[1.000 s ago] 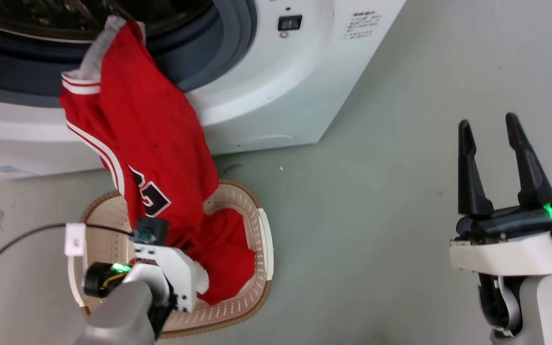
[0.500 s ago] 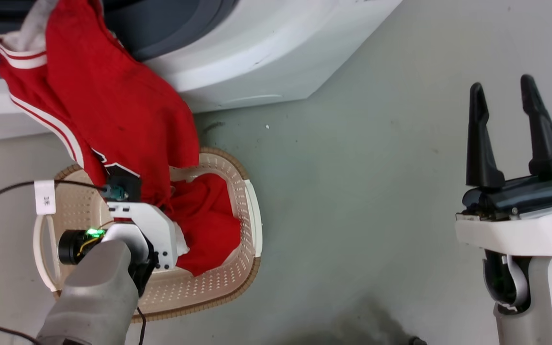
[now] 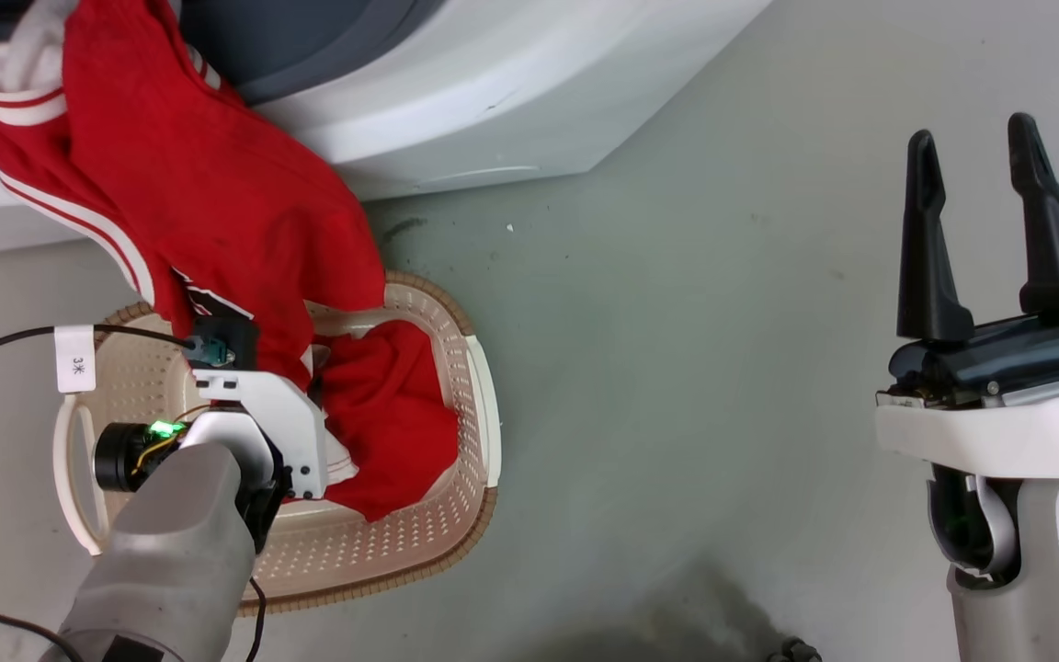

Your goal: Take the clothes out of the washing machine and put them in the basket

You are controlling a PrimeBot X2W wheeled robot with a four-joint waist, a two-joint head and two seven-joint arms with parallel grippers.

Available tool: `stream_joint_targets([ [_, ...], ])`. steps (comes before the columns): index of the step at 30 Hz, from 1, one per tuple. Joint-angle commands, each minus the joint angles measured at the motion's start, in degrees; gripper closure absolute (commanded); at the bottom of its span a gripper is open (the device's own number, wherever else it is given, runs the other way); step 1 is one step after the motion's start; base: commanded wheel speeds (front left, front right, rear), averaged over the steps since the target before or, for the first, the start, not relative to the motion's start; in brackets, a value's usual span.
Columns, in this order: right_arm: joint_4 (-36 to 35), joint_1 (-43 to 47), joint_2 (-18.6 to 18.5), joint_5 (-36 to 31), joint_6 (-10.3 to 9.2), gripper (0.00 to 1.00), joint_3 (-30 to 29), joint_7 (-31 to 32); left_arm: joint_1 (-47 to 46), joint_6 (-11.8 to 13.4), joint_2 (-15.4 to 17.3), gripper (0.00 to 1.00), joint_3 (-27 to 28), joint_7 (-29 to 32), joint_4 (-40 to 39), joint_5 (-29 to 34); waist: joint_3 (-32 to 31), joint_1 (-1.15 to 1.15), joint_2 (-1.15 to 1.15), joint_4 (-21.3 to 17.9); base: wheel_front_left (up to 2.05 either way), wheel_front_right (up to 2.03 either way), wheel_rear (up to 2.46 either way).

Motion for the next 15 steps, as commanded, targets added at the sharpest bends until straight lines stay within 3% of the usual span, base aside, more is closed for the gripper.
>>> stream_joint_targets([
  [1,0.30,0.61,0.08,0.23,-0.04,0.00,0.04,-0.11,0.52,-0.10,-0.15,0.00,0.02,-0.42,0.10,-0.33,-0.94,-0.01,0.00,0.12,0.00,0.00,0.00],
  [10,2.17,3.95,0.08,-0.41,-0.04,0.00,0.79,-0.11,6.77,-0.64,-1.50,0.00,0.09,-3.39,0.21,-1.54,-8.97,-0.01,0.00,0.74,0.00,0.00,0.00],
  [15,3.28,7.02,0.07,-0.69,-0.04,0.00,1.02,-0.11,11.39,-1.23,-2.39,0.00,-0.59,-8.50,0.18,-1.25,-14.76,-0.01,0.00,1.11,0.00,0.00,0.00],
])
